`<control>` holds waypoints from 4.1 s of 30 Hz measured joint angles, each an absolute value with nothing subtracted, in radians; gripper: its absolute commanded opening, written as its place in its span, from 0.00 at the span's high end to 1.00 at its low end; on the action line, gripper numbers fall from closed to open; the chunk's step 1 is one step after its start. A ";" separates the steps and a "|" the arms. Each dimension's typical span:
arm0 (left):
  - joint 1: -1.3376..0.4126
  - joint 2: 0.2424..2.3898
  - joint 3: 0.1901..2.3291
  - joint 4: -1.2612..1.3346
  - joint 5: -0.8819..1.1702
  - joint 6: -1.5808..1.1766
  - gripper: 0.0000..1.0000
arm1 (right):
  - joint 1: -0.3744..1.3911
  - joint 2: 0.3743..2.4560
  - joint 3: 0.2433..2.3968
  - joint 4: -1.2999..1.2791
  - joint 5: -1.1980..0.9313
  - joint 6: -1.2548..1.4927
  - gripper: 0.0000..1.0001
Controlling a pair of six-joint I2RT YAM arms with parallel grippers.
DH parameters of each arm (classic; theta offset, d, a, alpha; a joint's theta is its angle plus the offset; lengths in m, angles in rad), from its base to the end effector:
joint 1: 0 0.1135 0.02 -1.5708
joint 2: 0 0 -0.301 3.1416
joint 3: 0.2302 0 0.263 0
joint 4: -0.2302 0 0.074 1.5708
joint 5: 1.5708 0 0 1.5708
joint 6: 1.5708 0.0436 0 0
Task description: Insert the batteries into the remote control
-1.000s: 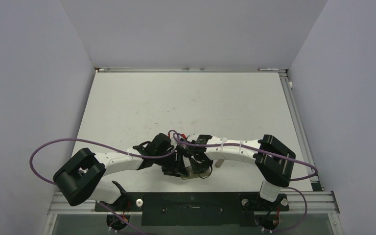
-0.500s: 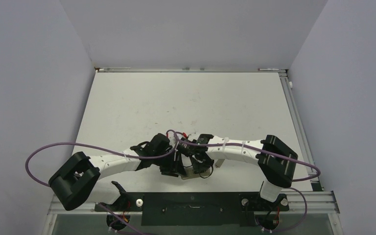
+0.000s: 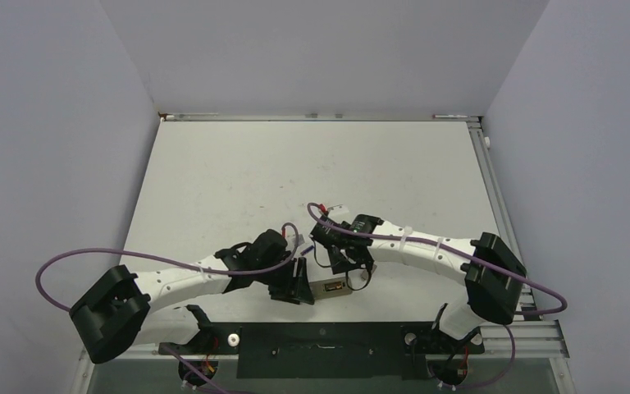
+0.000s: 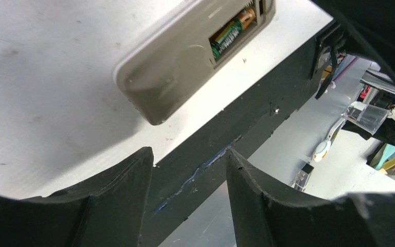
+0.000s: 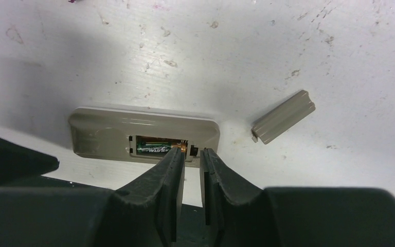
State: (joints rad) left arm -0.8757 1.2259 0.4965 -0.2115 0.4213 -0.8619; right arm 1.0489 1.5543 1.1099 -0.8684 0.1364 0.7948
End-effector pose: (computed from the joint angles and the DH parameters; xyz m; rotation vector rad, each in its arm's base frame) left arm 0.1248 -0.1774 0.1789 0.2176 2.8408 -1.0995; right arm 0.1557 0.2588 0.2452 -0.3387 2.8524 0.1783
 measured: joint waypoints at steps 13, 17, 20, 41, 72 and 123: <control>-1.015 1.284 0.536 -0.173 0.361 -0.986 0.47 | 0.955 1.515 0.989 -0.748 0.133 0.705 0.91; -1.029 1.322 0.542 -0.149 0.323 -1.019 0.46 | 0.928 1.504 0.951 -0.689 0.118 0.675 0.91; -1.033 1.354 0.546 -0.135 0.298 -1.039 0.46 | 0.907 1.499 0.915 -0.649 0.097 0.654 0.91; -1.024 1.444 0.634 -0.150 0.157 -1.071 0.46 | 0.918 1.473 0.767 -0.532 -0.016 0.598 0.91; -0.986 1.740 0.961 -0.191 0.208 -0.872 0.46 | 1.088 1.041 0.717 -0.747 0.091 0.805 0.91; -1.075 1.601 0.962 -0.513 0.055 -0.623 0.50 | 1.088 1.177 0.765 -0.794 0.127 0.852 0.91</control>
